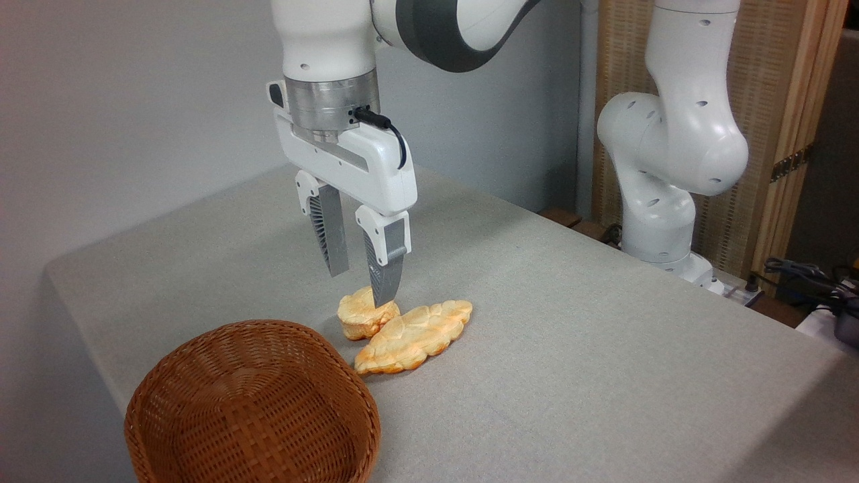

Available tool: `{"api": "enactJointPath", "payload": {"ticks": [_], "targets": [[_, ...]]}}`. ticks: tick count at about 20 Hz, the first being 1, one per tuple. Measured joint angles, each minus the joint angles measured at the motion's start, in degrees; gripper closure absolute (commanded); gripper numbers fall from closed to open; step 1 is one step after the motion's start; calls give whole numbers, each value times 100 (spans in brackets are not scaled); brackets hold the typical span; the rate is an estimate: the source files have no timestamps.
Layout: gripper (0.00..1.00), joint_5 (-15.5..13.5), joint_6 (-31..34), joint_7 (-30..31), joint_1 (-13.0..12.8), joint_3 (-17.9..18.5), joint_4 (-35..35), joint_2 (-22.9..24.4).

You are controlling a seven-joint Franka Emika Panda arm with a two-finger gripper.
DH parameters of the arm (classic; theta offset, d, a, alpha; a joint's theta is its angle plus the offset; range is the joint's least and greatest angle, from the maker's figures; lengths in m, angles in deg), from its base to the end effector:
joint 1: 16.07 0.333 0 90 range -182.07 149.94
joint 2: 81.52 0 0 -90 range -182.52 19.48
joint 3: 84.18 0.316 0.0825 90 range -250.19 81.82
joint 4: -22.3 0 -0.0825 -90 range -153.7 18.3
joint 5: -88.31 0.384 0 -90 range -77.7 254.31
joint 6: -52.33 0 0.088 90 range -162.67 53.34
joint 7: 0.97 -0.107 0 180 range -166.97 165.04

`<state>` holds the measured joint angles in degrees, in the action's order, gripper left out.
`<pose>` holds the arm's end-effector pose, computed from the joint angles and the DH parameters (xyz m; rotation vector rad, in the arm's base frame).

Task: Put bread into the basket
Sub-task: 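Lower the open gripper down over the small golden bread roll, then close the gripper on the small bread roll and lift it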

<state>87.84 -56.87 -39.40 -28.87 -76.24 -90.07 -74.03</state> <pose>0.5273 -0.0424 0.5374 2.9158 -1.1539 0.1230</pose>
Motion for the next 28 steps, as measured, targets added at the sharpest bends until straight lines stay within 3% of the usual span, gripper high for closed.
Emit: {"api": "enactJointPath", "payload": {"ticks": [13,17,24,28], "targets": [[0,-3,3,-156,-25,-14,-1,-74],[0,-17,3,-173,-251,-66,-63,-304],[0,-545,3,-173,-560,-80,-189,-700],[0,-628,3,-202,-590,-79,-214,-752]]}}
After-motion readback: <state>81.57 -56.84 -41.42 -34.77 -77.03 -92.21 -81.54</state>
